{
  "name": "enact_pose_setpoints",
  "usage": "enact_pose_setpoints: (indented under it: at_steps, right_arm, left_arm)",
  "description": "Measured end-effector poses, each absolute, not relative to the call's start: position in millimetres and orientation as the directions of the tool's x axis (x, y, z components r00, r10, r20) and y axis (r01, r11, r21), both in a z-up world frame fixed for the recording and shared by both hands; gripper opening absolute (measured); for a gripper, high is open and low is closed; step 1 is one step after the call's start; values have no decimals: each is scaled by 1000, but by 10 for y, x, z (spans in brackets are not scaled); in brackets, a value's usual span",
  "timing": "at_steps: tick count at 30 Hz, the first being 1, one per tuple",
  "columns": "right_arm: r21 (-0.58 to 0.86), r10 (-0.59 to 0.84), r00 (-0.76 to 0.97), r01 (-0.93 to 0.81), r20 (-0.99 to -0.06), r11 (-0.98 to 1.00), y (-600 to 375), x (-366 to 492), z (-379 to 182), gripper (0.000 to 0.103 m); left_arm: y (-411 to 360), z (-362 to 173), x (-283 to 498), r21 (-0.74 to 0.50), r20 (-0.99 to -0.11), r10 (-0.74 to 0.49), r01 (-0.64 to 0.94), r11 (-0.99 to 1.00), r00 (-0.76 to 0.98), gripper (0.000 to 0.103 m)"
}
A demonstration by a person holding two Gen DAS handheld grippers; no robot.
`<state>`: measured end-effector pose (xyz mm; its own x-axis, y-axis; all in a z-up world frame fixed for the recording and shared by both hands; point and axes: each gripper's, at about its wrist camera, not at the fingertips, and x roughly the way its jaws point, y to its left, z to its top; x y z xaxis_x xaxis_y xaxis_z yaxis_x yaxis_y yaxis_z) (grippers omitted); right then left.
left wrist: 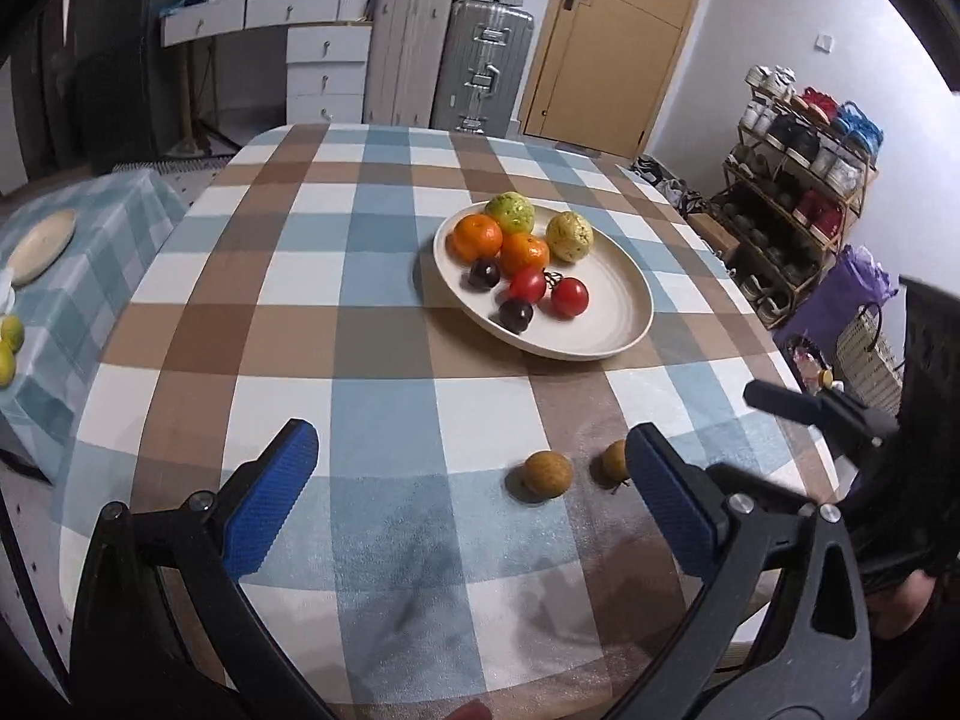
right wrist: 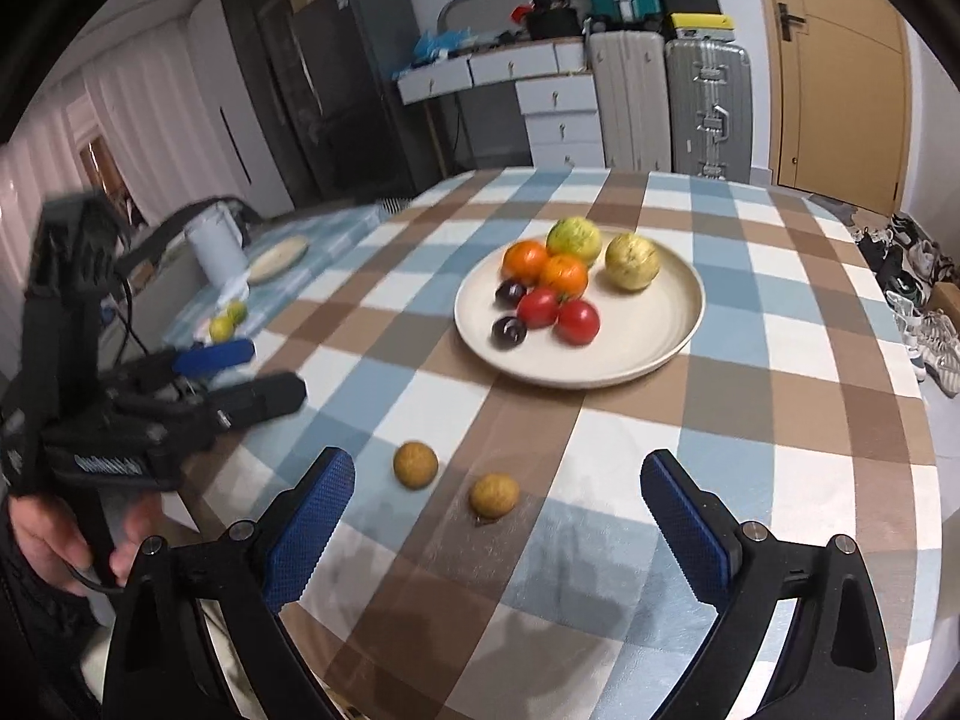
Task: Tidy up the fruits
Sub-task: 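Lower the right tool onto a small brown fruit and close on it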
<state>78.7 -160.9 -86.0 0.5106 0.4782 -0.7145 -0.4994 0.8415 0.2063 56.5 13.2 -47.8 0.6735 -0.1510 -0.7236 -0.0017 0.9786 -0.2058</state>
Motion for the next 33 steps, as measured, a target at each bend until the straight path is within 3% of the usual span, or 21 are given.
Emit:
enact_pose_setpoints:
  at_steps: [10,14,19,24,31,33]
  right_arm:
    - [172,437,445,-519,-782,837,-1458,849,-1143,98]
    - [172,422,411,-521,-808,836,-1422,889,-1260,83]
    - [174,413,393,-517,-822,838,-1399,928,-1349,82]
    - [203,433,395,-503,-810,840,-1410,988,-1357,73]
    - [235,443,362,-494,-820,837,-1403,1051,-1440,48]
    - [231,438,359,-493,-824,839,-1393,1055,-1454,46]
  left_arm:
    - [173,-516,631,-250,-752,-184,-16,968,633,102]
    - [107,-476,606,-238,-743,-186,5,971,643,102]
    - [54,-465,595,-240,-740,-198,23,971,643,102]
    - [8,-444,594,-237,-735,-211,47,970,645,102]
    - [0,-438,579,-243,-735,-219,53,969,642,102]
    - [-15,-429,566,-238,-732,-219,58,969,645,102]
